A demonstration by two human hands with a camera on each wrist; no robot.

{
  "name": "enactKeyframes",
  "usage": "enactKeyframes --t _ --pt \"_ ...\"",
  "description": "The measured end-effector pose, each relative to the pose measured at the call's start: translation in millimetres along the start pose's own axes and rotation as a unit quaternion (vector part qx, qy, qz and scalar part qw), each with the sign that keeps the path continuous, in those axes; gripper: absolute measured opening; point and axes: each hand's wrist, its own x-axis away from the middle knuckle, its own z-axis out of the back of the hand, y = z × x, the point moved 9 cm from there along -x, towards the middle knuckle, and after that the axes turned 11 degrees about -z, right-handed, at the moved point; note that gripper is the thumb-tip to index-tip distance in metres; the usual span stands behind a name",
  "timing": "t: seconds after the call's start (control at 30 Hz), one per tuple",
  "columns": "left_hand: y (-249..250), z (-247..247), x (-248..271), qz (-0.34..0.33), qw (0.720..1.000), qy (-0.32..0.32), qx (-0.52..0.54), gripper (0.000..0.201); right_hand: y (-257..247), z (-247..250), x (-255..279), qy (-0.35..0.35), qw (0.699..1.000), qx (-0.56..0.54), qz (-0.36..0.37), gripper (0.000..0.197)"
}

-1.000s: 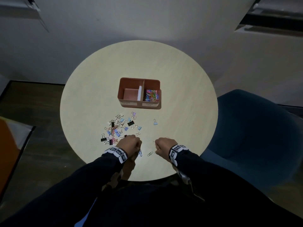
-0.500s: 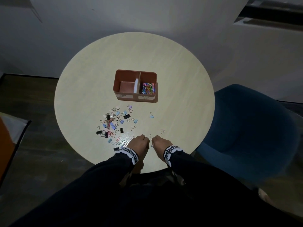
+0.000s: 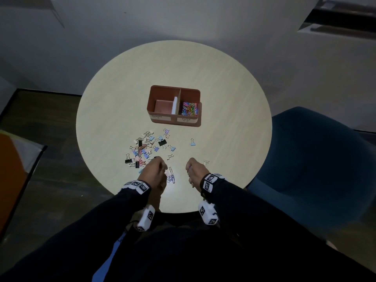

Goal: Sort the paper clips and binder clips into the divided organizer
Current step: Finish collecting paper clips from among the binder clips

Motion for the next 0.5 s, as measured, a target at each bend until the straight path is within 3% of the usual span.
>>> enactKeyframes --t 0.13,0.33,0.5 --pt "-15 11 10 0.023 1.0 -0.013 0.009 0.014 -19 -15 8 -0.061 0.998 -0.009 -0.001 0.01" --pt "-27 13 13 -0.001 0.996 -0.047 -0.073 0.007 -36 -38 2 -0.044 0.988 0.14 0.047 0.02" --pt "-33 9 11 -0.064 0.978 -0.099 -0.174 0.029 -37 -48 -2 -0.028 0.966 0.249 0.055 0.05"
